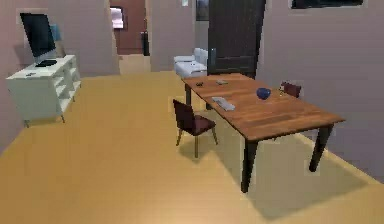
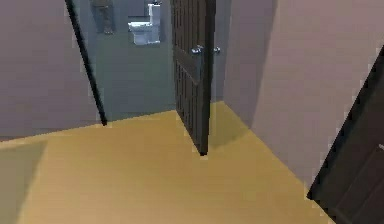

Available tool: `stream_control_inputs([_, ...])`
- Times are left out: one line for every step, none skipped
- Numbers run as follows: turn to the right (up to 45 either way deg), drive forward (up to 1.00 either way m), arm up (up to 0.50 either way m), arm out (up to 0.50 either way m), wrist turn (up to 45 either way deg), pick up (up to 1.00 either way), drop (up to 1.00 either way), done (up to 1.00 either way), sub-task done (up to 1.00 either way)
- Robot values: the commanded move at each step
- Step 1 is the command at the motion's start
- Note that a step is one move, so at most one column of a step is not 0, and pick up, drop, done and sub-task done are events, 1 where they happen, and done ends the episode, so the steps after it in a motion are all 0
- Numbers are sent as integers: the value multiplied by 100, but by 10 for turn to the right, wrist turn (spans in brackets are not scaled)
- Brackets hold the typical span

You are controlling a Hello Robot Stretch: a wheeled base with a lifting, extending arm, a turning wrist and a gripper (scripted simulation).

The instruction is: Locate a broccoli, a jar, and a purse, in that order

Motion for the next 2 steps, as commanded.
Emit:
stream_control_inputs([0,65,0,0,0,0,0,0,0])
stream_control_inputs([-300,0,0,0,0,0,0,0,0])
